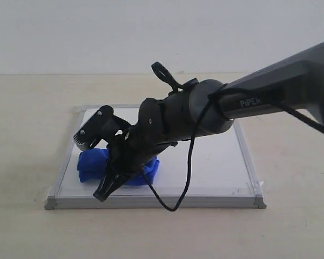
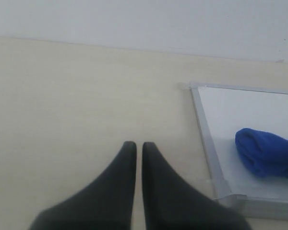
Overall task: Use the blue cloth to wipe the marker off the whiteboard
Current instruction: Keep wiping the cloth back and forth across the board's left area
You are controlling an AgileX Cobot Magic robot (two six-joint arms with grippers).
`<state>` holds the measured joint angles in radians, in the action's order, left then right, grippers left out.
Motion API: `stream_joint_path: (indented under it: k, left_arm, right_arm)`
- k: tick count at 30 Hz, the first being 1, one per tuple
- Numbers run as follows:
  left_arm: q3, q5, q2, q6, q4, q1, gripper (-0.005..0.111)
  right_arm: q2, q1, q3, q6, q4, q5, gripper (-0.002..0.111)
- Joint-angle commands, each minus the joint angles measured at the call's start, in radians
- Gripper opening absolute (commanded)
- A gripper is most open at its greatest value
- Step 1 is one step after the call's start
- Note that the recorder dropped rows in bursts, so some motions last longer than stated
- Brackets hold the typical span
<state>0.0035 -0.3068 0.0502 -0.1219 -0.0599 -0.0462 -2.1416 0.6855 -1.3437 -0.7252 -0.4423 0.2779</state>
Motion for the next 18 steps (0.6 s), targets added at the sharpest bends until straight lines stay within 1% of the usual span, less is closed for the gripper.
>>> stream_joint_path:
  k: [1, 5, 7, 9, 12, 18]
  left_arm:
    - [-0.003, 0.003, -0.004, 0.004, 0.007, -0.001, 0.004]
    - [-0.003, 0.003, -0.004, 0.004, 0.007, -0.001, 0.004]
    - [-0.003, 0.003, -0.004, 0.004, 0.007, -0.001, 0.004]
    - [-0.003, 0.003, -0.004, 0.004, 0.007, -0.001, 0.004]
    - [-0.003, 0.003, -0.004, 0.004, 0.007, -0.001, 0.004]
    - [-0.003, 0.003, -0.004, 0.004, 0.007, -0.001, 0.004]
  right_arm:
    - [-0.067, -0.098, -0.020, 0.032, 0.007, -0.056, 0.000]
    - [-0.103, -0.207, -0.083, 0.140, 0.007, -0.067, 0.000]
    - [-0.103, -0.236, -0.108, 0.168, 0.007, -0.058, 0.000]
    - [-0.103, -0.240, -0.135, 0.172, 0.007, -0.021, 0.000]
    - [-0.103, -0.203, -0.165, 0.172, 0.003, 0.070, 0.000]
    - [-0.103, -0.040, -0.165, 0.114, 0.003, 0.210, 0.000]
